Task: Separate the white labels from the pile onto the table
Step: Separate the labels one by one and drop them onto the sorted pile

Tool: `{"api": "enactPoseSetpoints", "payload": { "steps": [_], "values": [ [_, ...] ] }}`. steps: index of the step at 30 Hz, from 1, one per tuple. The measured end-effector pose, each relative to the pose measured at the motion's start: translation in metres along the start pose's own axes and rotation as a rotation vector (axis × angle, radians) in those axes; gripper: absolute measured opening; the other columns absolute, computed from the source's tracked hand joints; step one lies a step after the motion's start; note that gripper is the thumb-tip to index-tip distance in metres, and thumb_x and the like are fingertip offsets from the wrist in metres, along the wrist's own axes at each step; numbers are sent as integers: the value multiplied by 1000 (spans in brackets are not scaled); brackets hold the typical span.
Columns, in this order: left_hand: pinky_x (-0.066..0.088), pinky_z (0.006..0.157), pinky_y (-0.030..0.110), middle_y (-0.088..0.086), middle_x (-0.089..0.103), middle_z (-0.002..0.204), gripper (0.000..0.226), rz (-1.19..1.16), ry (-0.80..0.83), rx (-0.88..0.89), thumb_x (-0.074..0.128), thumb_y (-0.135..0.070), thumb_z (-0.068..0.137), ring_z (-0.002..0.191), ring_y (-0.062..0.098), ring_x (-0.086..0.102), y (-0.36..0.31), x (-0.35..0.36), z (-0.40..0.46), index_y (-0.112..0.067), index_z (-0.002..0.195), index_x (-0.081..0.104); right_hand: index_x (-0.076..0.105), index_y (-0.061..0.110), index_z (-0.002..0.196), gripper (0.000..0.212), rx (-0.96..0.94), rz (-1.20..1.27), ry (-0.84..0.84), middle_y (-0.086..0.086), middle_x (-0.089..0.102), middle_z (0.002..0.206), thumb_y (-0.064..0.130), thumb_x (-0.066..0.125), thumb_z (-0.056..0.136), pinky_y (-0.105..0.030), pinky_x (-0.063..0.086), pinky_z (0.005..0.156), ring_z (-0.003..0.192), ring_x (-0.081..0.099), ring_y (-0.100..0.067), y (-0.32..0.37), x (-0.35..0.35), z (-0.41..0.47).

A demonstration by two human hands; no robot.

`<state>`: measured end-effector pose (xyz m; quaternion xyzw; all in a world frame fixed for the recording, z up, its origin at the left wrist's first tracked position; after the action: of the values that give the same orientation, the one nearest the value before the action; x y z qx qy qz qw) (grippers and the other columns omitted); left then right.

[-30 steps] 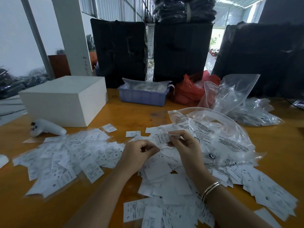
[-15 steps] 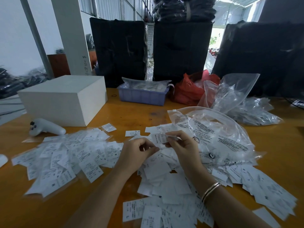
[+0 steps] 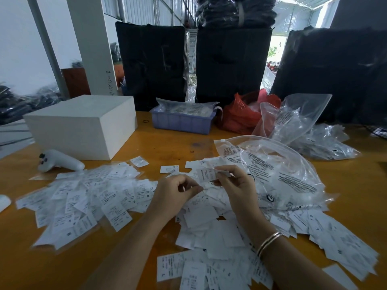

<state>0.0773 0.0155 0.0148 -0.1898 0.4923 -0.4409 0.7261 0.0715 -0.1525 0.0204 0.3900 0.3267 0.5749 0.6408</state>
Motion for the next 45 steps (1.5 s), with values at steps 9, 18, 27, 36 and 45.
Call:
{"api": "enactPoseSetpoints", "payload": {
  "steps": [9, 18, 27, 36, 45],
  "values": [
    [44, 63, 5, -15, 66, 75, 7, -40, -3, -32, 73, -34, 76, 74, 0, 57, 0, -1, 0, -32, 75, 67, 68, 23, 85, 28, 6, 27, -18, 6, 71, 81, -3, 59, 88, -18, 53, 64, 74, 69, -12, -2, -4, 1],
    [43, 61, 7, -13, 62, 73, 8, -22, -21, 21, 72, -28, 80, 74, -3, 56, -1, -2, 0, -20, 79, 70, 67, 27, 86, 34, -97, -154, 103, 8, 66, 83, -6, 58, 87, -17, 52, 66, 72, 66, -3, 2, 5, -1],
    [43, 57, 8, -20, 66, 69, 13, -210, 23, -98, 66, -44, 79, 64, -2, 59, 1, 4, 0, -32, 72, 67, 54, 37, 105, 35, 1, -174, 136, 0, 68, 73, 7, 61, 89, -23, 54, 71, 73, 66, -12, -4, 12, -3],
    [46, 56, 13, -12, 65, 67, 30, -204, -27, -112, 61, -52, 76, 66, 2, 59, 3, -1, -1, -22, 75, 67, 70, 29, 94, 22, -59, -401, 272, 19, 66, 85, 13, 55, 93, -18, 51, 69, 80, 61, 1, 4, 22, -7],
    [43, 53, 18, 3, 69, 85, 30, 292, -466, -282, 64, -31, 89, 66, 11, 59, 30, -47, -5, -17, 115, 62, 68, 10, 108, 25, -180, -609, -383, 0, 65, 104, 4, 48, 94, -17, 42, 85, 99, 58, -11, 42, -58, 43]
  ]
}}
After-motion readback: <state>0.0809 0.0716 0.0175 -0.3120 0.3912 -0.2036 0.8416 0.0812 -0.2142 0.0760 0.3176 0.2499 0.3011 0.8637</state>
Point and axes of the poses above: each hand's wrist, its own z-axis towards the middle knuckle, its own x-axis out of the palm, y = z × x, the point moved 5 cm from there along z, towards the middle knuckle
